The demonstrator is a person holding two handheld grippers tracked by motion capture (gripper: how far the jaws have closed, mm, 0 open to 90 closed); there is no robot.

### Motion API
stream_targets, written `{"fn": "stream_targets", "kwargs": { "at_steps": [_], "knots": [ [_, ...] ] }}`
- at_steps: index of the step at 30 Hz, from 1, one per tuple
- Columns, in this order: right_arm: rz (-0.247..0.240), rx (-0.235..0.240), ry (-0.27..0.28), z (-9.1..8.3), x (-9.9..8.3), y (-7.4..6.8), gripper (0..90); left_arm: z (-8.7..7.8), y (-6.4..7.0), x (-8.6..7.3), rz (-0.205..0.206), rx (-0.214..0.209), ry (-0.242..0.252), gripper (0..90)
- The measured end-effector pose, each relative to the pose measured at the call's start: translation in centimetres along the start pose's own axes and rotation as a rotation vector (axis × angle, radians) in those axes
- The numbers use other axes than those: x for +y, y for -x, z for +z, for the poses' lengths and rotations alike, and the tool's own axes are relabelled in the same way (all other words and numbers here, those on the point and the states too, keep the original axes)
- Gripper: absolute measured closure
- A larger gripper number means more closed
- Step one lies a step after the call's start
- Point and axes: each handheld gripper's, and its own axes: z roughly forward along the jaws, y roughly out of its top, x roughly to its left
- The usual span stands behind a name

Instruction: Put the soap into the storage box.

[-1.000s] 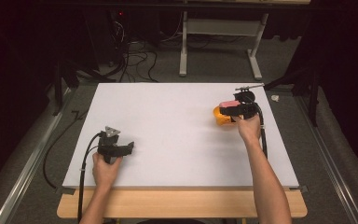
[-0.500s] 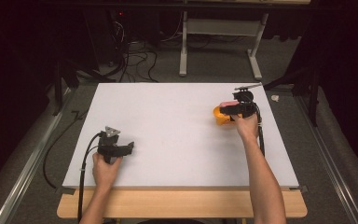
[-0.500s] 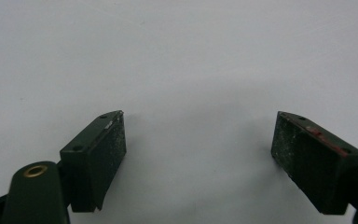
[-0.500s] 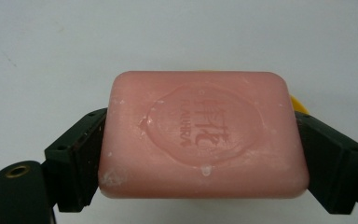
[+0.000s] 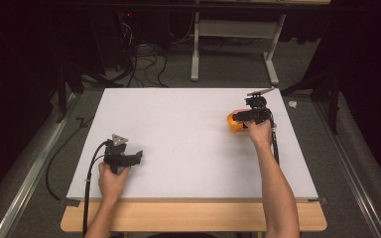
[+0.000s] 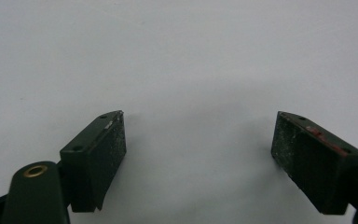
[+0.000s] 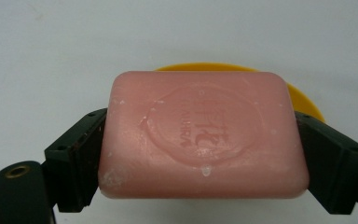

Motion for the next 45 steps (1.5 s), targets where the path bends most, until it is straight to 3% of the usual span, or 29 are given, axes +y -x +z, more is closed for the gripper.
{"fn": "stream_targets", "kwargs": {
  "at_steps": [12,26,37,45],
  "knots": [
    [0.044,-0.034,-0.048,1.3,0.2,0.1,13.4,0.0,0.0,0.0,0.0,0.0,0.0,18.1],
    [0.073,-0.08,-0.066,2.2,0.2,0.1,13.0,0.0,0.0,0.0,0.001,0.001,0.0,18.1],
    [0.086,-0.065,-0.016,1.2,0.2,0.1,13.4,0.0,0.0,0.0,0.003,0.002,0.0,18.2],
    [0.062,-0.058,0.014,0.0,-0.2,-0.2,14.0,0.0,0.0,0.0,0.004,0.003,0.002,18.2]
  ]
}}
